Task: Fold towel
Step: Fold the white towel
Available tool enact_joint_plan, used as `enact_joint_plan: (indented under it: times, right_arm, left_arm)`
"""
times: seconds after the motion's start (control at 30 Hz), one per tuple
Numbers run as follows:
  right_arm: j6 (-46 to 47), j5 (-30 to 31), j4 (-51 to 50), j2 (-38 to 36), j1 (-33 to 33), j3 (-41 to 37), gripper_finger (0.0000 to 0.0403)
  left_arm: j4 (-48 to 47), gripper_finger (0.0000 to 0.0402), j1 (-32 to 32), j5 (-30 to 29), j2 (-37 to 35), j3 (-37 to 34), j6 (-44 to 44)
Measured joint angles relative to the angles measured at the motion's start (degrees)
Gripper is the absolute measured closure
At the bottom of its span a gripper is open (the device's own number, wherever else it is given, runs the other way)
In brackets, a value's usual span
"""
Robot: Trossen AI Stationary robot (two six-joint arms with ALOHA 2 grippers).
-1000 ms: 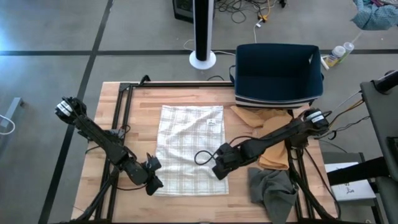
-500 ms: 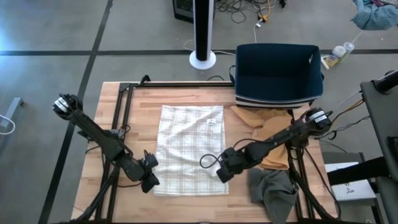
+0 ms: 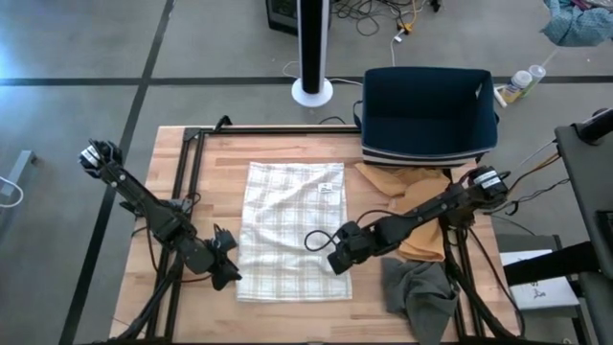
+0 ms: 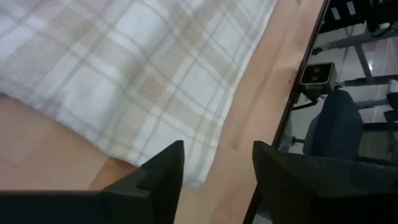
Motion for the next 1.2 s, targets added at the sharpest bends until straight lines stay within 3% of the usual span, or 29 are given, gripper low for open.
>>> enact_joint_plan:
  times: [0.2,0.8,1.1,1.2]
  right_arm:
    - [0.74,-0.27,1.85,-0.16,-0.02,-0.65,0.0224]
    - [-2.59,-2.16,1.23,-0.26,-2.41,1.31,0.0224]
    - [-1.65,-1.81,1.06,-0.26,-2.65,1.15,0.0224]
    - [1.38,-0.17,0.69,-0.23,-2.62,-0.03,0.0224]
  left_arm:
    - [0.09,0.0197,-1.15,0.04,0.13,0.0,-1.56]
    - [0.59,0.0234,-1.14,0.48,1.21,0.0,0.1]
    - [-11.27,0.0215,-1.14,0.27,-6.28,0.0,0.5]
    - [-11.23,0.0206,-1.14,-1.97,-9.14,-0.01,0.5]
